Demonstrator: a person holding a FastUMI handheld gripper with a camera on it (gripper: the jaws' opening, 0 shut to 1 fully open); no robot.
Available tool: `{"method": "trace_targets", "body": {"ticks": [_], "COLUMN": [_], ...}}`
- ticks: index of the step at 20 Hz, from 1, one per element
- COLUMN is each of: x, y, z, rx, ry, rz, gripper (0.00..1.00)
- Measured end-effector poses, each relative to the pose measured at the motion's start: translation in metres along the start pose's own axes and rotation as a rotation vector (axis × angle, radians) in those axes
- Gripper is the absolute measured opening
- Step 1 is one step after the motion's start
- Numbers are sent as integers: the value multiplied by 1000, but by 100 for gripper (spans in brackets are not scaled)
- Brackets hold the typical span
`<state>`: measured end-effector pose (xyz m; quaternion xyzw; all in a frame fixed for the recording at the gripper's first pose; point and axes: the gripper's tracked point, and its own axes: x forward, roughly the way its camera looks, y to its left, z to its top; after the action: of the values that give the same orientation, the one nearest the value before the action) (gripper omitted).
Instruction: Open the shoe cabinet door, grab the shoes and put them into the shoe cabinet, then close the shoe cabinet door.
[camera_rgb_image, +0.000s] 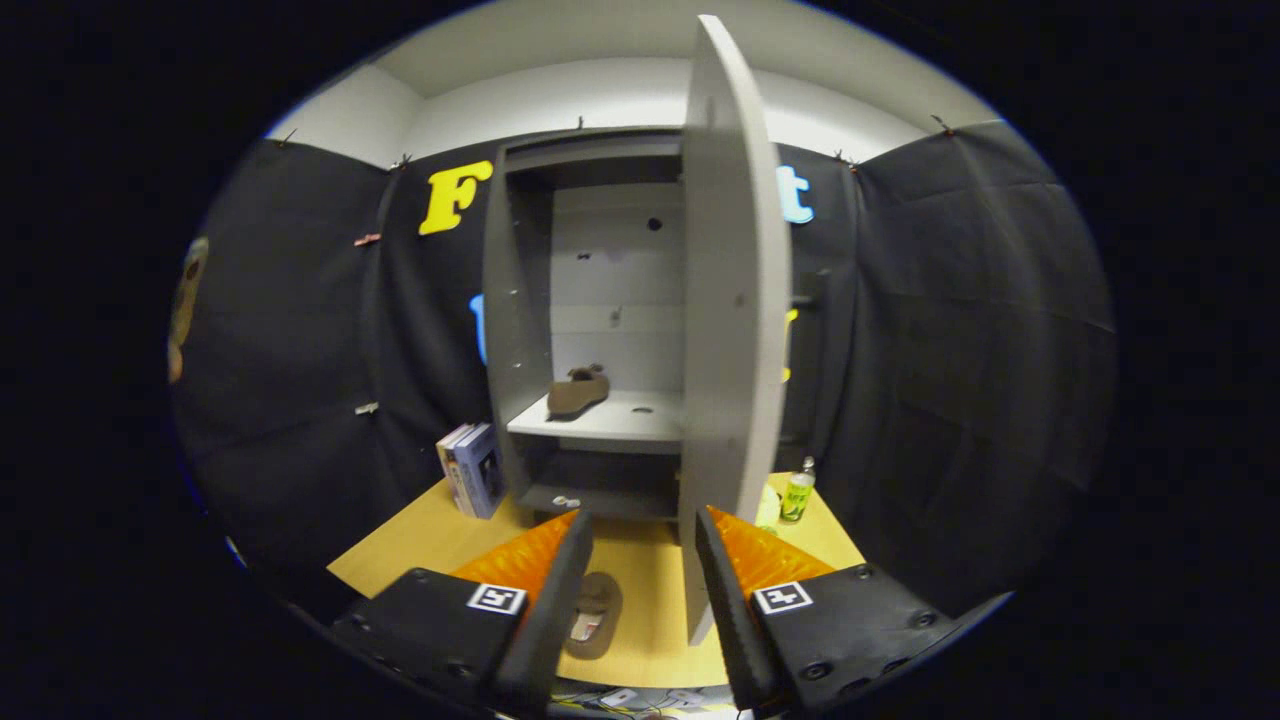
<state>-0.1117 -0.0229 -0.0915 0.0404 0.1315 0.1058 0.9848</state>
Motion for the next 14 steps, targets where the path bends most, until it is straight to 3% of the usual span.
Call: {"method": "trace_targets", "body": {"ticks": [4, 10, 14], "x": [41, 103, 143], "y": [49, 92, 89], "z": [-90, -228, -301], "rx": [40, 109, 156], "ry": [174, 414, 507], "rz": [101, 139, 91], "gripper": [99, 99, 99]}}
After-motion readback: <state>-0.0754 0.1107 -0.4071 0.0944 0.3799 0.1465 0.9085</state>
